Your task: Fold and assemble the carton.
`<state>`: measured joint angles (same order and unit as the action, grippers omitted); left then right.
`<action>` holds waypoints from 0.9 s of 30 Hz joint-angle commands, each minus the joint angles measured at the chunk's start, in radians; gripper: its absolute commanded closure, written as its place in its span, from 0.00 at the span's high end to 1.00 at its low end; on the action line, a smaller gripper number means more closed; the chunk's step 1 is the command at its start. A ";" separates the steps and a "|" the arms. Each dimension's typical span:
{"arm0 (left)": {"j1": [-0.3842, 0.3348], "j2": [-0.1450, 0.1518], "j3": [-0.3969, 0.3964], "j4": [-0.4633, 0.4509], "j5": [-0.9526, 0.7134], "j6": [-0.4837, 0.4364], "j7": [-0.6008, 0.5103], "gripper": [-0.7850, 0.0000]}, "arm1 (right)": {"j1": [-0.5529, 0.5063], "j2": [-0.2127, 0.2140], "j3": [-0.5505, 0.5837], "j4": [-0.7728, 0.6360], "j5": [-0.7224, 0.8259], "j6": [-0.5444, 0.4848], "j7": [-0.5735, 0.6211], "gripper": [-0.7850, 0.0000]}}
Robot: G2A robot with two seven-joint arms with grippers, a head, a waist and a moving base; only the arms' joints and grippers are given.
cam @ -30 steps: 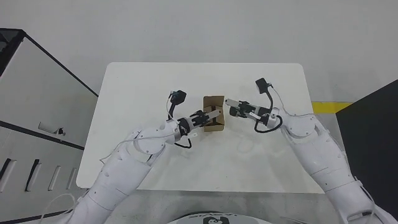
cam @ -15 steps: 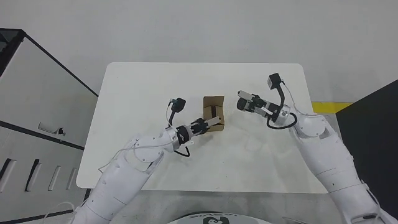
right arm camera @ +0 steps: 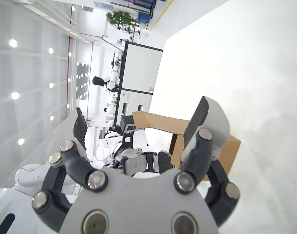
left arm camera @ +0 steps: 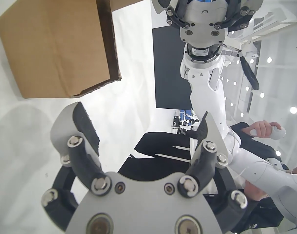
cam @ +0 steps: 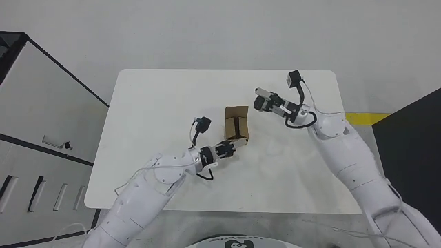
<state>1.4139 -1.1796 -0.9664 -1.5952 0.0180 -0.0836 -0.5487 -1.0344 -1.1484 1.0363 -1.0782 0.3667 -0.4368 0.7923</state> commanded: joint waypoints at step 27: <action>-0.029 -0.018 -0.044 0.081 -0.007 -0.058 0.206 1.00 | 0.120 -0.071 -0.088 0.257 0.164 -0.041 0.242 1.00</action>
<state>1.3856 -1.1973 -1.0100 -1.5172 0.0117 -0.1401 -0.3462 -0.9098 -1.2206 0.9448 -0.8164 0.5312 -0.4822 1.0316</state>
